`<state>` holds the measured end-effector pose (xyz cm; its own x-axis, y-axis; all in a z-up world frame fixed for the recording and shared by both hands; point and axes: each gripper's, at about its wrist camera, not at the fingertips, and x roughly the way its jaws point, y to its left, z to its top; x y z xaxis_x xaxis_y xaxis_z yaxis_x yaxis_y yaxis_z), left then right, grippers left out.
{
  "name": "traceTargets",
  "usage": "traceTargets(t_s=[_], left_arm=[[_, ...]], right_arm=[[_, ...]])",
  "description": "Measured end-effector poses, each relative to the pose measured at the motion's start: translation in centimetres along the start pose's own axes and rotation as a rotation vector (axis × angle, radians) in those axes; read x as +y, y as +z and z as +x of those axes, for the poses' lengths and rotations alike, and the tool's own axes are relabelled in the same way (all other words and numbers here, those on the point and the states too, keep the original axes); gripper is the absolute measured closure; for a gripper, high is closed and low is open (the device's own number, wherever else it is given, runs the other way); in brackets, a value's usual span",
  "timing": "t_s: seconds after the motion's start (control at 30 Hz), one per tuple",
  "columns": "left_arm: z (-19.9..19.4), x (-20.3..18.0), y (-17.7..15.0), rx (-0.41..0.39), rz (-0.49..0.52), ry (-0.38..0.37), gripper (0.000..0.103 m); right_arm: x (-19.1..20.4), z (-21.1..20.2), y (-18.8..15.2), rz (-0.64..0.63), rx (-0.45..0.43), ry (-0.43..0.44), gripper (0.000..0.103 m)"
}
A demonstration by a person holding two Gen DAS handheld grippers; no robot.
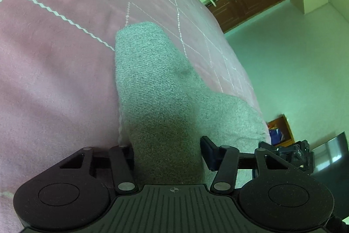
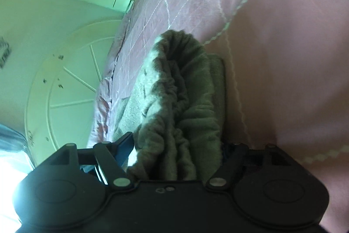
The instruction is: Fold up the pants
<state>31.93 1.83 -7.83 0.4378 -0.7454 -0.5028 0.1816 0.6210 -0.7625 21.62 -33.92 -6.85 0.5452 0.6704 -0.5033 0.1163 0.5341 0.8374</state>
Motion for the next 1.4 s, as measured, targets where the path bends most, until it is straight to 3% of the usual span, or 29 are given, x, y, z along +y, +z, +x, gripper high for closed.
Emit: traceTargets(t_s=[0.03,0.1,0.23,0.33,0.53,0.67,0.77,0.8,0.83,0.9,1.13,1.23,1.3,1.4], left_arm=[[-0.2,0.2,-0.1,-0.009,-0.016,-0.021,0.061],[-1.0,1.0,-0.1,-0.034,-0.049,-0.082,0.076],[-3.2,0.5,1.6,-0.081,-0.012,-0.161,0.077],[-4.5,0.4,5.2,-0.147,0.000,-0.178,0.077],[-5.2,2.1,14.4,-0.226,0.041,-0.114,0.077],[-3.7,4.6,19.0,-0.258,0.030,-0.051,0.077],[-1.5,8.4,20.5,-0.237,-0.004,0.013,0.077],[-0.6,9.8,20.4,-0.212,-0.017,0.053,0.065],[0.4,11.5,19.6,-0.210,-0.017,0.062,0.065],[0.2,12.6,18.7,-0.281,-0.010,-0.007,0.065],[0.0,12.1,18.8,-0.275,-0.006,-0.016,0.061],[-1.9,11.6,17.3,-0.279,0.020,-0.052,0.033],[-4.5,11.2,15.1,-0.295,0.061,-0.086,0.008],[-8.2,11.1,11.5,-0.335,0.091,-0.076,0.003]], right_arm=[[0.4,-0.1,0.1,-0.011,0.004,0.006,0.054],[1.4,-0.4,0.3,-0.046,0.004,0.031,0.060],[4.0,-0.4,1.7,-0.112,0.000,0.088,0.061],[5.8,1.2,4.3,-0.147,-0.008,0.121,0.061],[8.8,9.3,12.6,-0.191,0.009,0.154,0.062],[8.9,14.9,17.0,-0.157,0.004,0.156,0.062],[7.7,19.5,17.8,-0.144,0.046,0.061,0.058],[6.4,20.8,17.8,-0.107,0.066,-0.015,0.063],[5.3,21.3,17.5,-0.091,0.051,0.005,0.063],[4.3,21.0,17.2,-0.087,0.026,0.067,0.065],[4.1,21.2,19.1,-0.070,0.067,0.077,0.060],[2.6,18.9,19.8,-0.042,0.089,0.091,0.055],[1.1,16.7,19.4,0.009,0.070,0.121,0.050],[-1.5,12.6,17.8,0.092,0.001,0.195,0.045]])
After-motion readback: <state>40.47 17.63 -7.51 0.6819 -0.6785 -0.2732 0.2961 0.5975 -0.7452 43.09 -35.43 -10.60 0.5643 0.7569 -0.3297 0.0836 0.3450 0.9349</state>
